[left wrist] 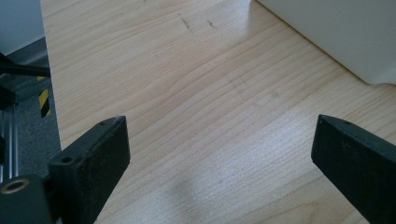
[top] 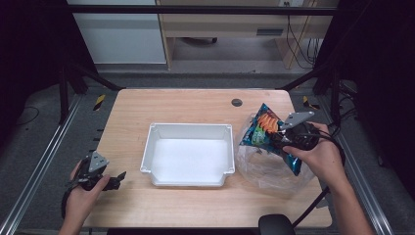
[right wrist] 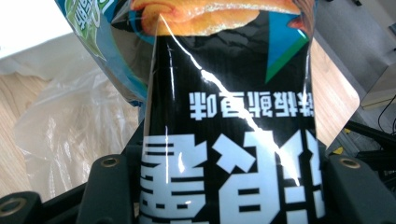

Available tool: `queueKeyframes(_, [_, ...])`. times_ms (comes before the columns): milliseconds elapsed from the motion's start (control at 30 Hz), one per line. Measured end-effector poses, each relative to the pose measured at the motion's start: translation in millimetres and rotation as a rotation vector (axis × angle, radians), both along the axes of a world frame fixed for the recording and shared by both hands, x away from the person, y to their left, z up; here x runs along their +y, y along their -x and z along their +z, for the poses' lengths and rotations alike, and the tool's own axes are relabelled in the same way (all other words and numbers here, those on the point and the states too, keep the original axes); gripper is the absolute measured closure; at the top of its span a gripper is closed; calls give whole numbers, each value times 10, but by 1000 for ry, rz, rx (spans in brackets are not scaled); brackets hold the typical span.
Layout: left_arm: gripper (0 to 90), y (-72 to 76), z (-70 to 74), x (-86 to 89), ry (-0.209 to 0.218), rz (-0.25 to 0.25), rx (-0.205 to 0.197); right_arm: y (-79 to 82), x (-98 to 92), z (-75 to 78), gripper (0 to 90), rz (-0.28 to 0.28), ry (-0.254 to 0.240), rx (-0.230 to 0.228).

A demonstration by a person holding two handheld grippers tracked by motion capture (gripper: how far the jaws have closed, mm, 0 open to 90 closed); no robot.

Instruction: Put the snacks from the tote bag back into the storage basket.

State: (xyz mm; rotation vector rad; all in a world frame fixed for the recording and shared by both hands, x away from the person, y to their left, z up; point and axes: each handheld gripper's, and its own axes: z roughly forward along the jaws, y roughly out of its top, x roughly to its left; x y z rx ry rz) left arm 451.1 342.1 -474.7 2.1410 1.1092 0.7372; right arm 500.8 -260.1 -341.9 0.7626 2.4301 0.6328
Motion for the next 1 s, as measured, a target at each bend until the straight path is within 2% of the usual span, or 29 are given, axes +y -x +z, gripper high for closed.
queueKeyframes(133, [40,-2,0,-2,-1,-1,1,5,18,40,421,-1,-20,-11])
queueKeyframes(600, [39,4,-3,-4,-1,1,-1,30,118,96,425,6,-23,-45])
queueKeyframes(800, [38,6,0,2,2,4,-1,17,193,123,426,19,-24,-60])
queueKeyframes(1000, [38,7,2,3,8,3,-2,-17,351,157,427,45,-29,-75])
